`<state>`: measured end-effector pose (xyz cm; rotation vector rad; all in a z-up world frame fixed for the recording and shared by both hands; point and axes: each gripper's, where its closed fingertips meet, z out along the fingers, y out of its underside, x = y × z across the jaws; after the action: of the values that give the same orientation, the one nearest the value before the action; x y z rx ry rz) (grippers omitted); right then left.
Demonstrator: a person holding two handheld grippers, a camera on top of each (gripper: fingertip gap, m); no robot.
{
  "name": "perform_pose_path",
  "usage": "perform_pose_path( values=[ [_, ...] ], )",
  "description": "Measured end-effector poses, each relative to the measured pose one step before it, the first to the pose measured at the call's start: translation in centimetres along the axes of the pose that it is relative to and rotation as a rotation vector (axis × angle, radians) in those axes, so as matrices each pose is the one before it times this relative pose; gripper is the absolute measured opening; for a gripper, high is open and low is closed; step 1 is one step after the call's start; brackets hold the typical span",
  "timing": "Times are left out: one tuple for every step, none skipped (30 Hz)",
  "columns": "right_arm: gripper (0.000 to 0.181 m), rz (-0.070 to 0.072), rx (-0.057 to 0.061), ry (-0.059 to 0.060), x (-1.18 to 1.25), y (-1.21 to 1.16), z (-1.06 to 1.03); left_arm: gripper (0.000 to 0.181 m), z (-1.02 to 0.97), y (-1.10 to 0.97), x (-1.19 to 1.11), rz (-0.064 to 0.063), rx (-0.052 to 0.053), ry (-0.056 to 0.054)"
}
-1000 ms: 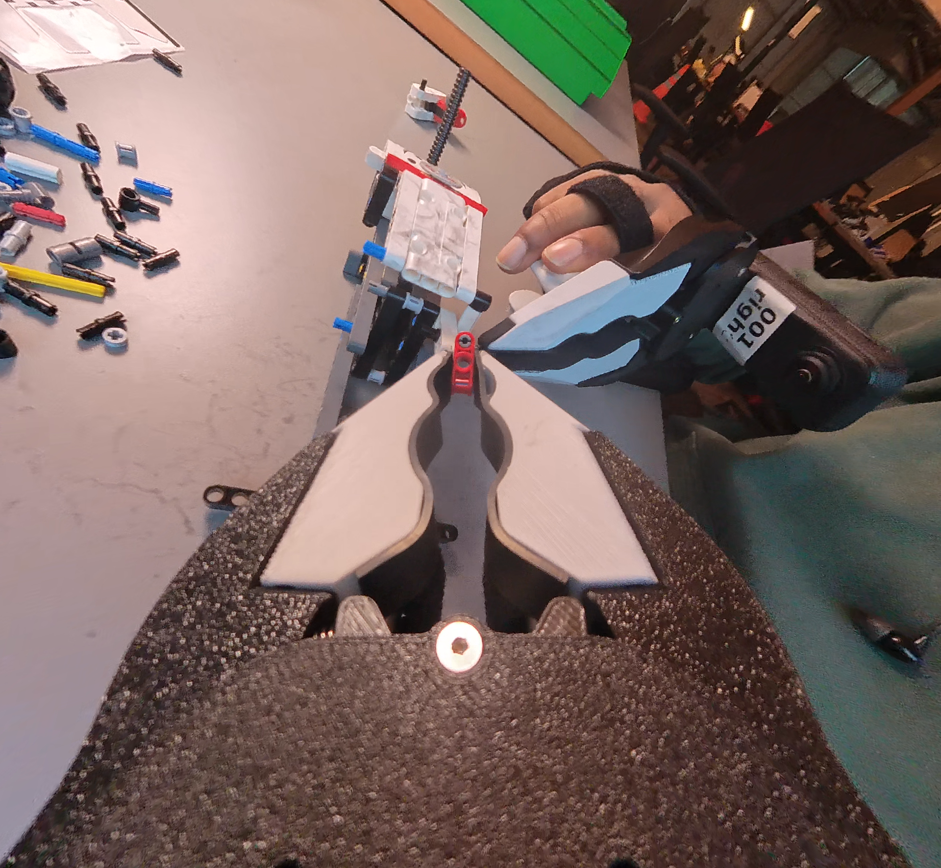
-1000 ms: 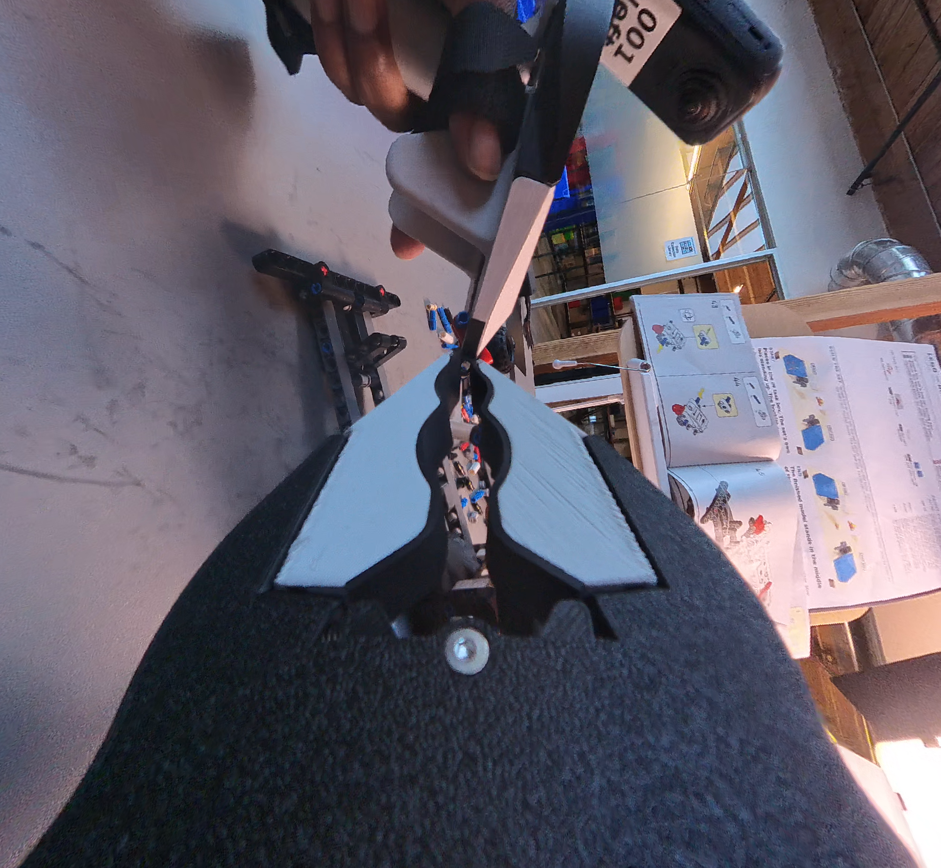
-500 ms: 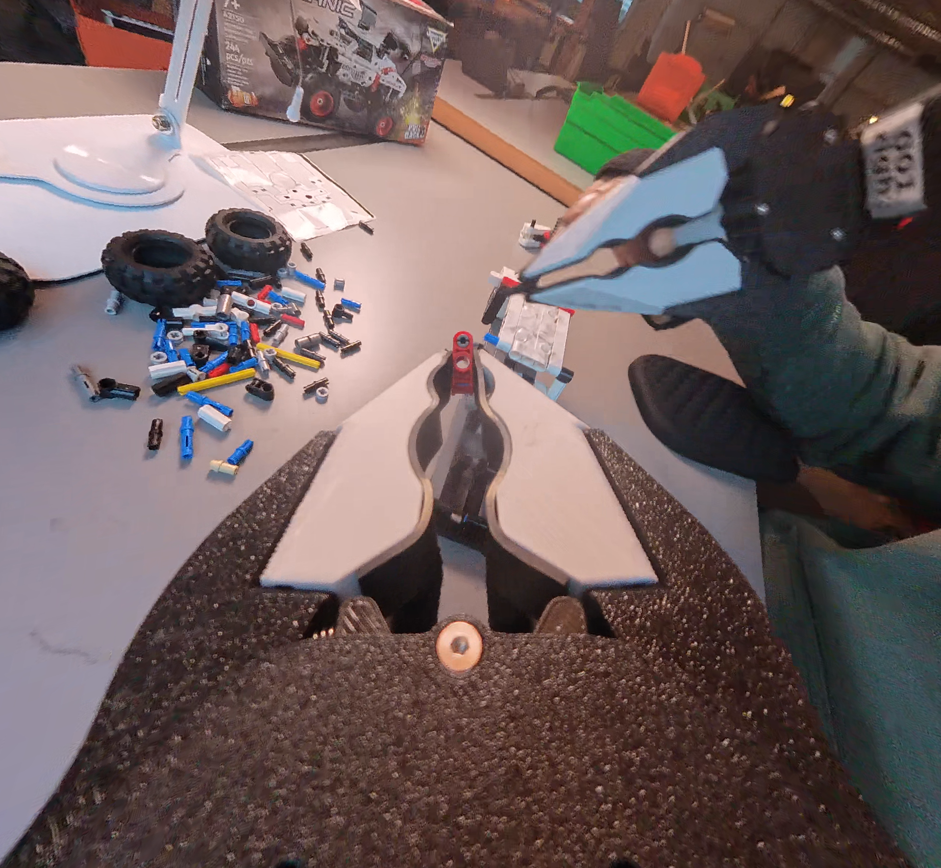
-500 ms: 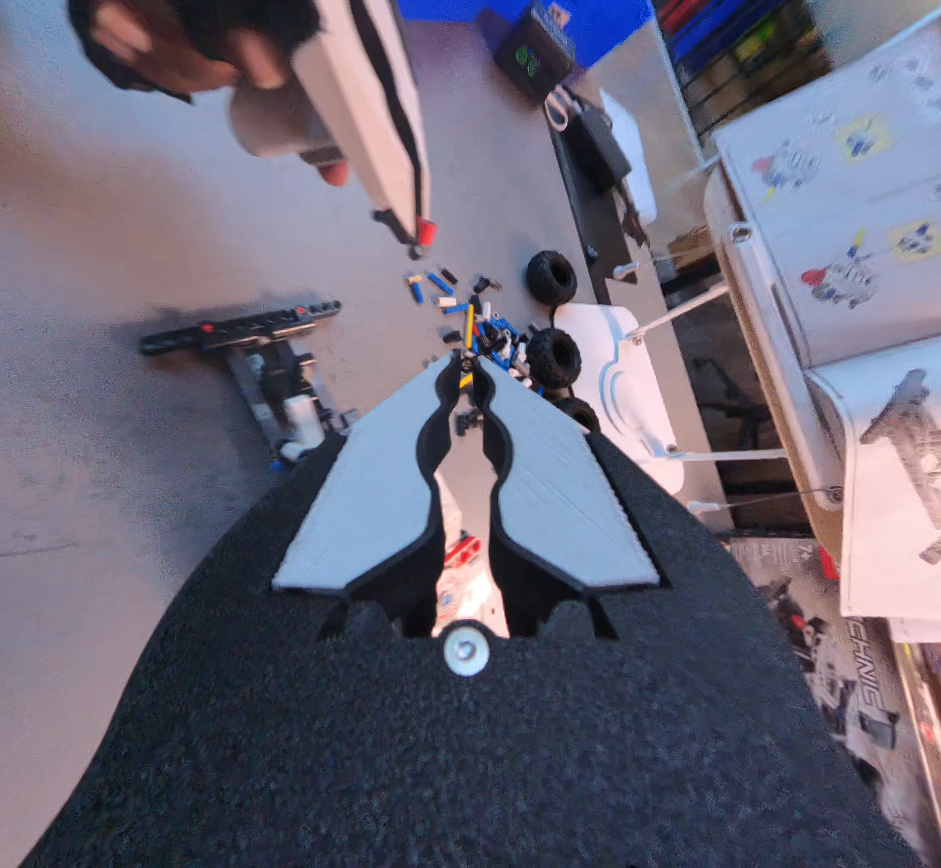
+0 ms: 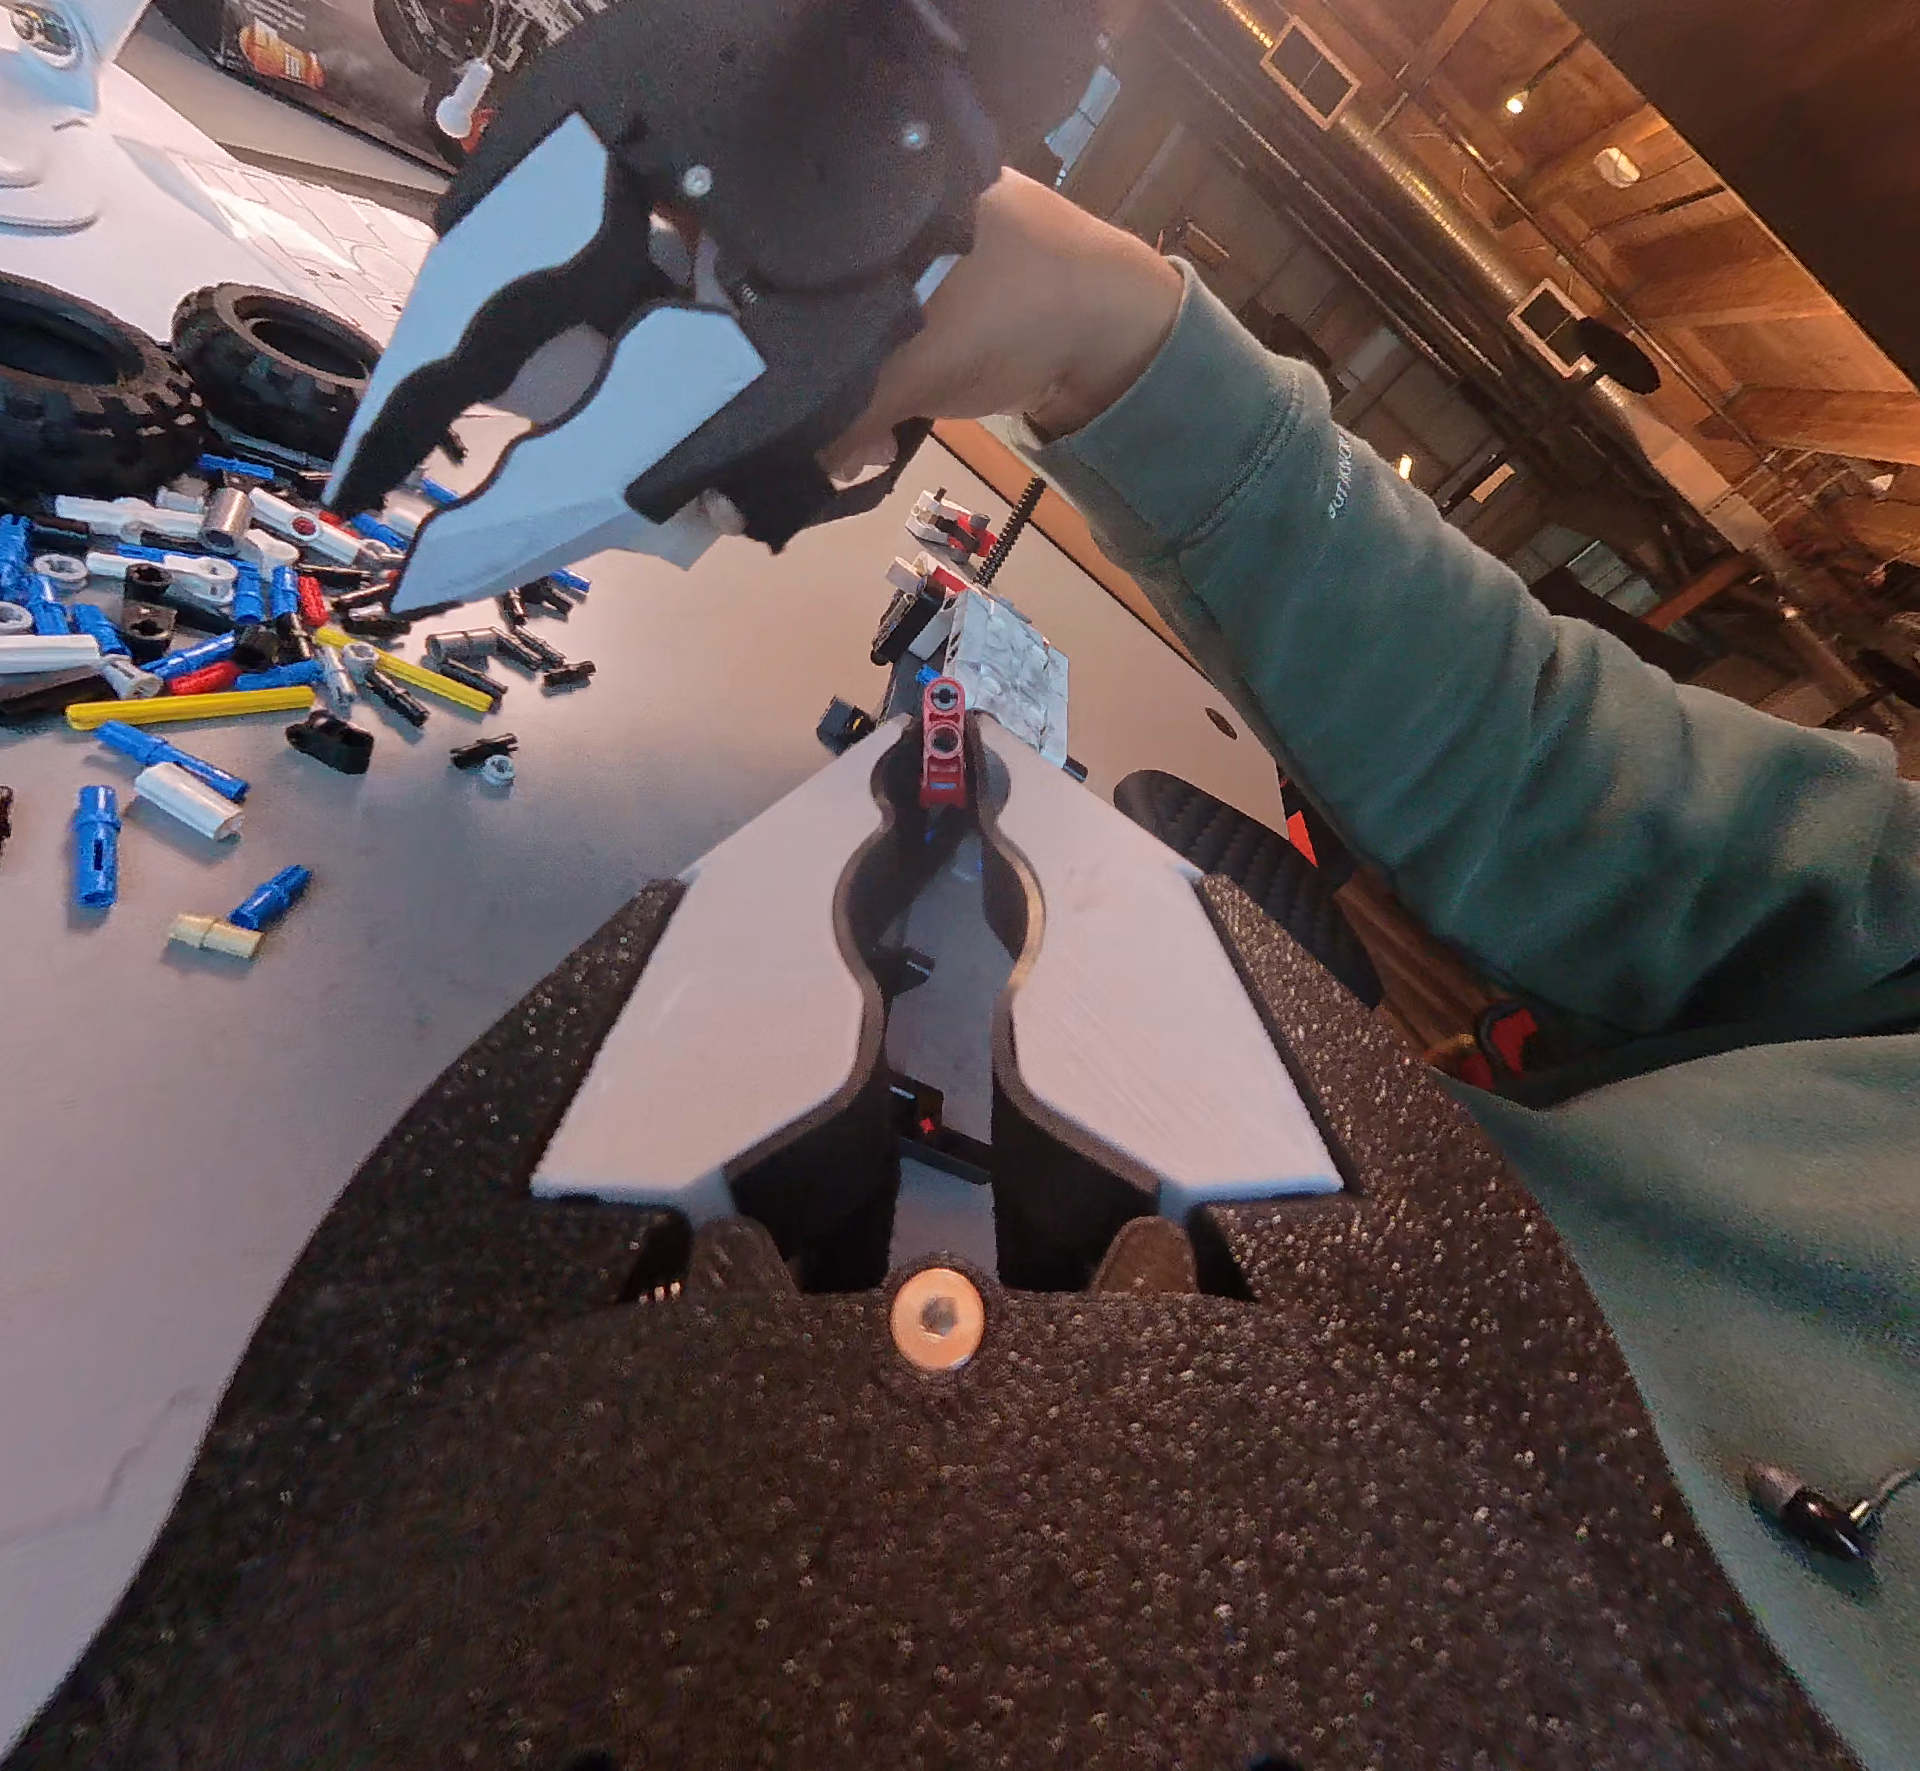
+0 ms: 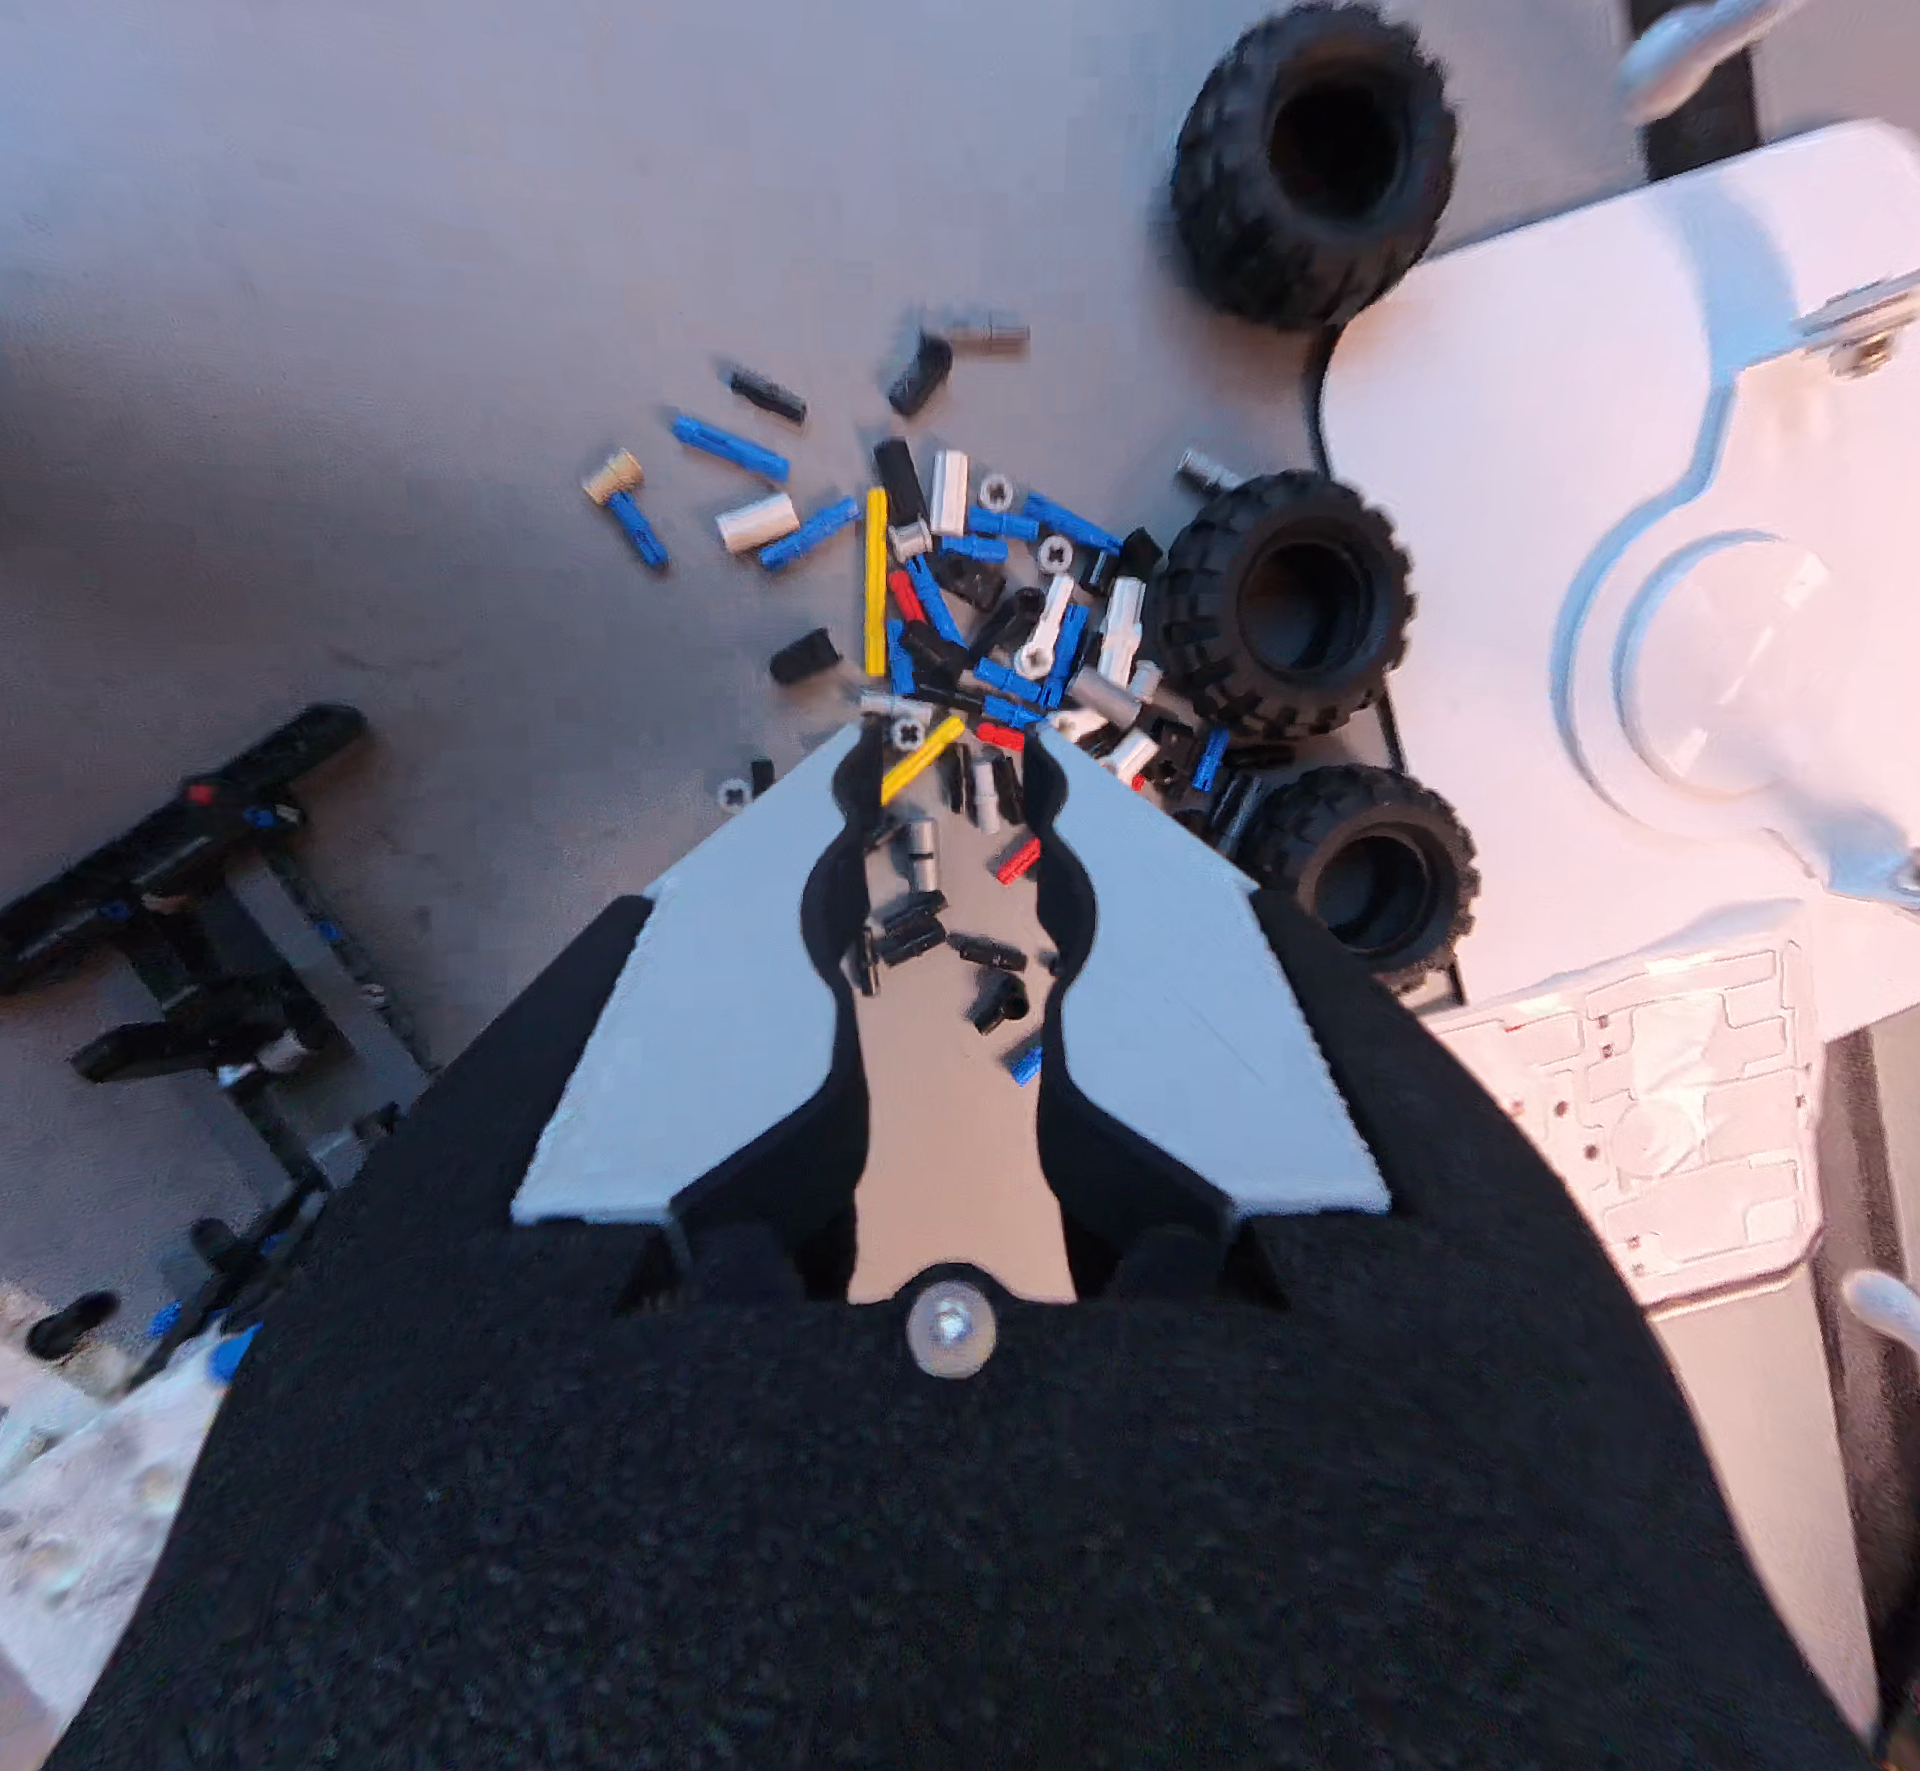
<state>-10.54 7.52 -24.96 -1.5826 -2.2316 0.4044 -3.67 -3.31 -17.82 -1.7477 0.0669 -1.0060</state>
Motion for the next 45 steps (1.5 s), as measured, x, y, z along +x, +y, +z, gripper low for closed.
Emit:
perform_pose_path(
  values=[
    [0.027, -0.0066, 0.0854, 0.0148, -0.195, -1.372, -1.405, 0.008, -0.094, -0.112, 0.11, -0.0019, 0.007, 0.0071],
    [0.027, -0.0087, 0.1086, -0.0031, -0.674, -1.739, -1.732, 0.007, -0.079, -0.126, 0.132, -0.0065, 0.0084, 0.0105],
    [0.028, -0.0066, 0.1102, -0.0149, -1.048, -1.837, -1.858, 0.007, -0.063, -0.111, 0.171, -0.0097, 0.0082, 0.0148],
    [0.029, -0.0104, 0.1009, -0.028, -1.43, -1.703, -1.852, 0.007, -0.047, -0.104, 0.222, -0.0127, 0.0086, 0.0201],
    [0.032, -0.0242, 0.0912, -0.0494, -1.967, -1.448, -1.734, 0.007, 0.003, -0.087, 0.307, -0.0149, 0.0082, 0.0268],
    [0.034, -0.0394, 0.0797, -0.0453, -2.17, -1.115, -1.508, 0.007, 0.032, -0.051, 0.439, -0.0193, 0.0066, 0.0368],
    [0.035, -0.0523, 0.0644, -0.0298, -2.135, -0.705, -1.216, 0.007, 0.054, -0.1, 0.521, -0.0244, 0.0118, 0.042],
    [0.036, -0.0593, 0.0384, -0.0038, -1.875, -0.182, -0.889, 0.007, 0.075, -0.158, 0.506, -0.0224, 0.0182, 0.039],
    [0.036, -0.0662, 0.0149, 0.0275, -1.413, 0.285, -0.626, 0.007, 0.08, -0.15, 0.471, -0.0197, 0.0172, 0.0351],
    [0.036, -0.0689, 0.0027, 0.0545, -0.964, 0.542, -0.47, 0.007, 0.128, -0.092, 0.47, -0.0177, 0.0134, 0.0346],
    [0.034, -0.0633, 0.006, 0.0672, -0.63, 0.556, -0.423, 0.007, 0.152, -0.037, 0.454, -0.0151, 0.0085, 0.033],
    [0.029, -0.0445, 0.0132, 0.069, -0.378, 0.445, -0.42, 0.007, 0.185, 0.062, 0.42, -0.01, 0.0016, 0.0298],
    [0.025, -0.0276, 0.0159, 0.0687, -0.09, 0.362, -0.364, 0.007, 0.195, 0.116, 0.241, -0.0018, -0.002, 0.0161],
    [0.023, -0.0286, 0.0134, 0.063, 0.052, 0.361, -0.28, 0.007, 0.192, 0.149, 0.144, 0.0036, -0.0034, 0.0103],
    [0.022, -0.0208, 0.017, 0.0566, 0.149, 0.249, -0.188, 0.007, 0.193, 0.177, 0.201, -0.0024, -0.004, 0.0154],
    [0.02, -0.0068, 0.0161, 0.0329, -0.001, 0.132, -0.1, 0.007, 0.186, 0.167, 0.193, -0.0108, -0.0021, 0.0173],
    [0.019, -0.0042, 0.0103, 0.0012, -0.336, 0.005, -0.005, 0.007, 0.169, 0.163, 0.087, -0.0131, -0.0008, 0.0113],
    [0.019, -0.0163, 0.0067, -0.0015, -0.308, -0.098, 0.067, 0.006, 0.151, 0.163, 0.024, -0.0087, -0.0024, 0.0074],
    [0.018, -0.0232, 0.0022, 0.0174, 0.033, -0.092, 0.127, 0.006, 0.167, 0.181, 0.082, -0.0064, -0.0068, 0.0079],
    [0.016, -0.0144, 0.0031, 0.0175, 0.091, -0.104, 0.149, 0.007, 0.15, 0.166, 0.092, -0.0015, -0.0085, 0.0065],
    [0.014, -0.0015, 0.0057, 0.0119, 0.038, -0.125, 0.128, 0.007, 0.141, 0.154, 0.081, 0.0015, -0.0079, 0.0039],
    [0.01, -0.0049, 0.0058, 0.0012, -0.133, -0.116, 0.064, 0.007, 0.068, 0.048, 0.035, 0.0001, -0.0014, 0.0018],
    [0.01, -0.0102, 0.0014, 0.0132, 0.032, 0.001, 0.038, 0.007, -0.037, -0.126, 0.043, -0.0053, 0.0085, 0.0034],
    [0.01, -0.0116, -0.0086, 0.0062, -0.004, 0.138, 0.049, 0.007, -0.023, -0.009, -0.109, -0.0013, 0.0009, -0.0055],
    [0.01, -0.0031, -0.0072, 0.0032, 0.012, 0.121, 0.036, 0.007, -0.019, 0.006, -0.129, -0.0004, 0.0008, -0.0061],
    [0.009, 0.0061, 0.003, 0.0161, 0.223, 0.001, -0.004, 0.007, -0.022, -0.073, 0.092, -0.0083, 0.0061, 0.011],
    [0.009, 0.001, 0.0099, 0.0128, 0.17, -0.059, -0.041, 0.007, 0.014, -0.09, 0.244, -0.0145, 0.006, 0.0198],
    [0.009, -0.0018, 0.0061, -0.002, -0.03, -0.048, -0.056, 0.007, 0.033, 0.039, 0.044, -0.0036, -0.0013, 0.0032],
    [0.007, -0.0043, 0.008, -0.0054, -0.105, -0.118, -0.07, 0.007, 0.047, 0.065, 0.063, 0.0029, -0.0043, -0.0001],
    [0.006, -0.0034, 0.011, 0.003, -0.005, -0.21, -0.068, 0.007, 0.061, 0.003, 0.205, 0.0017, -0.0014, 0.0066],
    [0.006, -0.0023, 0.003, 0.0018, 0.022, -0.113, -0.027, 0.007, 0.026, -0.007, 0.149, 0.0025, -0.0008, 0.0019],
    [0.006, -0.0006, -0.0024, -0.0012, -0.004, -0.044, 0.004, 0.007, 0.005, 0.003, 0.064, 0.0025, -0.0017, -0.0014],
    [0.006, -0.0011, 0.0016, -0.0002, -0.019, -0.087, -0.016, 0.007, -0.007, 0.017, 0.056, -0.0013, -0.0034, 0.0019],
    [0.006, 0.0, 0.0063, -0.0002, -0.031, -0.125, -0.043, 0.007, -0.008, 0.022, 0.133, -0.005, -0.0051, 0.0091],
    [0.006, 0.0013, 0.0008, -0.0086, -0.091, -0.04, -0.028, 0.007, -0.004, 0.018, 0.091, 0.0011, -0.0065, 0.0041],
    [0.006, 0.0044, -0.0009, -0.0112, -0.09, 0.011, -0.036, 0.01, -0.068, -0.111, 0.036, 0.0087, 0.0007, -0.0039],
    [0.006, 0.006, 0.0068, -0.0048, 0.02, -0.058, -0.088, 0.012, -0.119, -0.2, 0.087, 0.0072, 0.0058, -0.0004],
    [0.006, 0.0018, 0.0037, -0.0031, 0.003, -0.028, -0.092, 0.012, -0.126, -0.12, 0.154, 0.0026, 0.003, 0.0037],
    [0.006, -0.0045, -0.0016, -0.0045, -0.062, 0.008, -0.037, 0.011, -0.033, 0.135, -0.01, 0.0035, -0.0112, -0.0085],
    [0.006, -0.009, 0.0, -0.0006, -0.068, -0.02, -0.015, 0.01, 0.062, 0.363, -0.165, 0.0136, -0.024, -0.0196],
    [0.006, -0.0038, 0.0009, -0.0055, -0.157, -0.033, 0.009, 0.009, 0.134, 0.252, -0.046, 0.017, -0.0159, -0.011],
    [0.006, -0.0011, 0.001, -0.0052, -0.148, -0.027, 0.027, 0.007, 0.133, 0.074, 0.105, 0.0053, -0.0042, 0.0016],
    [0.006, -0.0084, 0.0025, 0.0006, -0.039, -0.066, -0.028, 0.007, 0.076, 0.033, 0.063, -0.0006, -0.0029, 0.003],
    [0.006, -0.0117, -0.0061, -0.0005, -0.039, 0.064, 0.003, 0.007, -0.006, 0.033, -0.02, 0.0029, -0.0053, -0.0046],
    [0.005, -0.0092, -0.007, 0.0034, 0.008, 0.126, 0.023, 0.006, 0.001, 0.004, -0.142, 0.0229, -0.0081, -0.0254]
  ],
)
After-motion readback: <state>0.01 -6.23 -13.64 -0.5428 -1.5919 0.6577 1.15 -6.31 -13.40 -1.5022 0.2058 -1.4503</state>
